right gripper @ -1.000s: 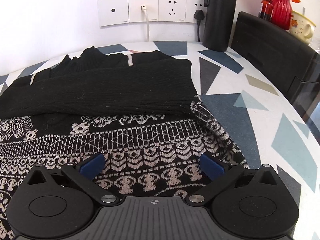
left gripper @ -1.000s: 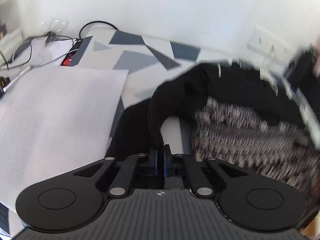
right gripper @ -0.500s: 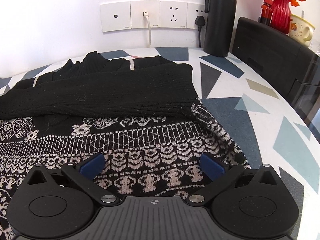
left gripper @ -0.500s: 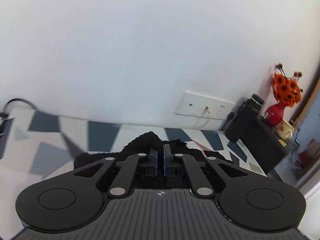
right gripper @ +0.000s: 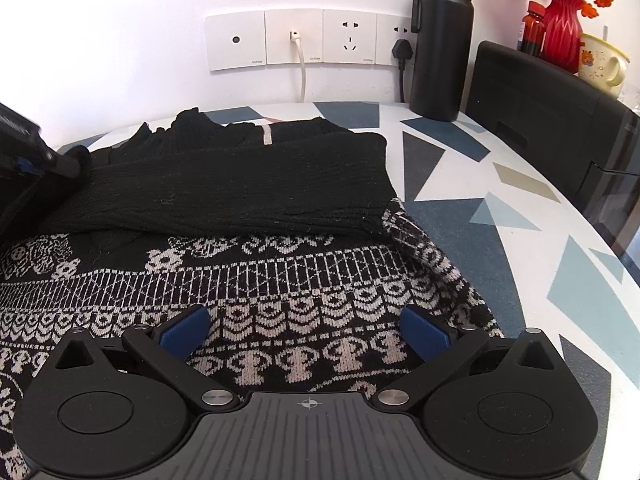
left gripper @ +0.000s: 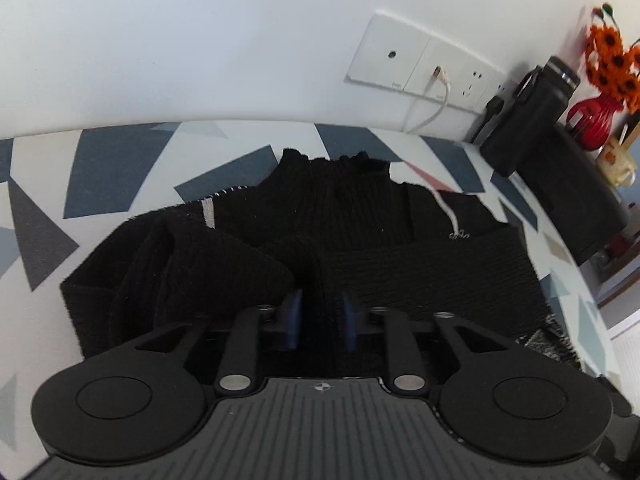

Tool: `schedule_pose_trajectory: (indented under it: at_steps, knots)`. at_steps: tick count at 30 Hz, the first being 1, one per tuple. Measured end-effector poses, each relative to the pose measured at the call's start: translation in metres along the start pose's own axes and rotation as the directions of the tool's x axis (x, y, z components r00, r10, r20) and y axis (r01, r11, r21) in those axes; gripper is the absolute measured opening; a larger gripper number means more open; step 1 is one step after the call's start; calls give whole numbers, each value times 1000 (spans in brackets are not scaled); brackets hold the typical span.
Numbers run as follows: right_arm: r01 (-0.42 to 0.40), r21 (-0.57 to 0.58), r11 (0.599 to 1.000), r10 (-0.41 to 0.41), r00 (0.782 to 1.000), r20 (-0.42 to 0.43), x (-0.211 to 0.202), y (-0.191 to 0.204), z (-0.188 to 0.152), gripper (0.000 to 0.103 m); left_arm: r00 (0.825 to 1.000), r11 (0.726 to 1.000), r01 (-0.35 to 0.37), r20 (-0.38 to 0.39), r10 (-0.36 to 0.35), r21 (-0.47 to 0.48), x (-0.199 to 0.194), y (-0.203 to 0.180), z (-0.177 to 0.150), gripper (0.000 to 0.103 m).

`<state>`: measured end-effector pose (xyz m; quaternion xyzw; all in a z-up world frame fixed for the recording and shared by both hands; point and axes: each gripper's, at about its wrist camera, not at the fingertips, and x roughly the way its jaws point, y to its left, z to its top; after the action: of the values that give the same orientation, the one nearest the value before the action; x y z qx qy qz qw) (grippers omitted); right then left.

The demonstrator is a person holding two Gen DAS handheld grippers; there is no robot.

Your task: Fold clothes

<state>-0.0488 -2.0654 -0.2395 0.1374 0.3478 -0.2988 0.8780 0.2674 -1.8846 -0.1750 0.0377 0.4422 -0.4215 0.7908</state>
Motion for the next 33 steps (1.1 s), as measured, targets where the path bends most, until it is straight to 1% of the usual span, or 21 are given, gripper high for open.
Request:
schedule_pose_trajectory:
  at_steps: [1,3,4,6,8,11,13,14,16,17,18,19,22,23,25,29,33]
  knots:
    - [1,1,1000,-1,1000,0,0,0,0,102,999,1000,-21,30,21,16,-10,-2,3,73]
    - [4,2,1000,-4,1000,-4,0,1,1,102,992,997,-64,108,59,46,-34,-1,2,84]
    - [5,3,1000,-5,1000,-6,0,1,1,102,988,996,-79,141,71,52,-47,1,1,87]
    - [5,2,1000,-5,1000,-8,0,1,1,102,977,995,-98,191,90,33,-69,12,-5,88]
    - [7,2,1000,-6,1000,-10,0,2,1,102,972,993,-116,207,115,-9,-86,28,-16,88]
    - [11,7,1000,-11,1000,-19,1,2,2,102,971,985,-134,185,153,-112,-101,60,-43,88]
    - [16,11,1000,-16,999,-34,1,3,5,102,970,974,-164,152,188,-158,-103,75,-62,88]
    - [17,13,1000,-16,999,-47,1,4,7,102,970,967,-187,124,210,-174,-102,81,-73,88]
    - [9,20,1000,-7,997,-72,1,5,11,102,973,967,-198,90,214,-162,-100,83,-89,87]
    - [-12,21,1000,13,997,-74,-1,7,13,102,974,967,-201,74,215,-155,-99,84,-97,87]
    - [-32,21,999,34,997,-75,-4,9,15,98,974,970,-207,67,216,-127,-99,82,-105,87]
    - [-53,22,998,54,996,-77,-6,12,17,97,972,971,-220,65,226,-96,-99,76,-110,87]
    - [-141,6,990,141,989,-48,-19,28,22,92,964,965,-257,59,260,-50,-99,69,-124,87]
    - [-176,1,984,175,983,-49,-21,34,23,91,964,965,-254,57,258,-62,-100,70,-128,87]
    - [-221,-21,975,219,974,-63,-21,50,26,91,966,964,-248,47,253,-101,-101,75,-134,87]
    - [-205,-63,977,199,975,-95,-13,72,28,90,968,961,-246,24,251,-129,-105,82,-146,88]
    - [-192,-30,981,186,972,-145,-6,79,25,90,966,960,-254,21,258,-115,-105,82,-154,88]
